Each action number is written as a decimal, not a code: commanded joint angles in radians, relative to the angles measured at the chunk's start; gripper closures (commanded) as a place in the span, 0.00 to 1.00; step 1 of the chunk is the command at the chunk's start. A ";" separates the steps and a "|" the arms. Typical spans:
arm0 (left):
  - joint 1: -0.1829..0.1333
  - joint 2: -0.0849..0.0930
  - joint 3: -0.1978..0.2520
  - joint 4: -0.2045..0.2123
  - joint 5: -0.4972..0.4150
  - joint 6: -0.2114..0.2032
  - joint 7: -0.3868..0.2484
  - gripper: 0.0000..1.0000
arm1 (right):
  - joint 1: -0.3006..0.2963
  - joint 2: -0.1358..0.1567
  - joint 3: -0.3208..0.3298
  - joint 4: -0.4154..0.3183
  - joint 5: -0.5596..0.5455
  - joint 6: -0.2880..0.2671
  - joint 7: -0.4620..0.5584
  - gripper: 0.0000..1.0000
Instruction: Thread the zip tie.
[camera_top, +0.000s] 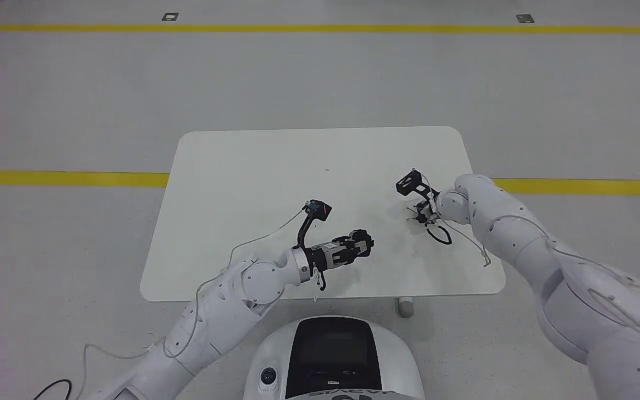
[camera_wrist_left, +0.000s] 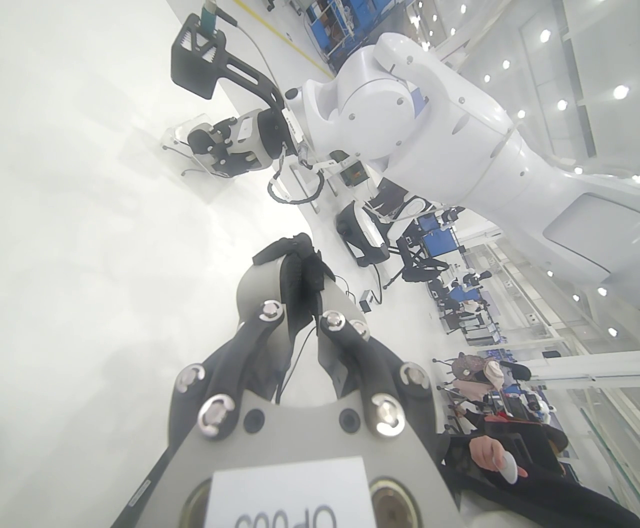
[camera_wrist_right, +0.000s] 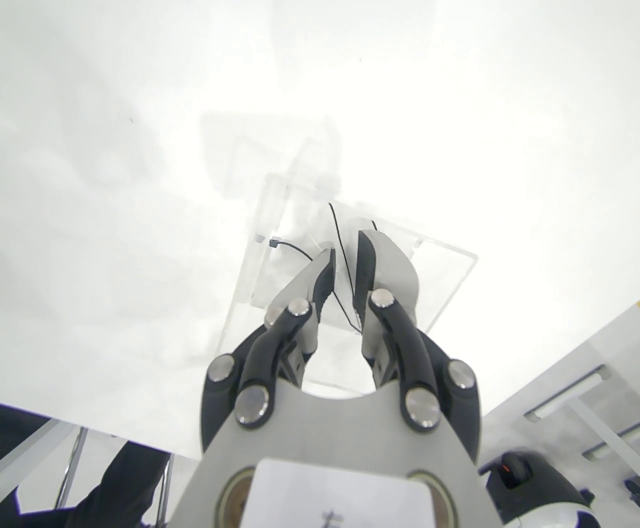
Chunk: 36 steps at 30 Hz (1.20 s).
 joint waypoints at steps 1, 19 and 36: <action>0.000 0.000 0.000 0.000 0.000 0.000 0.000 1.00 | 0.001 0.000 -0.003 0.003 0.004 0.000 -0.003 1.00; 0.000 0.000 0.000 0.000 0.000 0.000 0.000 1.00 | 0.012 0.046 0.003 -0.056 -0.006 0.000 -0.042 1.00; 0.000 0.000 0.000 0.000 0.000 0.000 0.000 1.00 | -0.038 0.220 0.090 -0.299 0.022 0.000 -0.116 1.00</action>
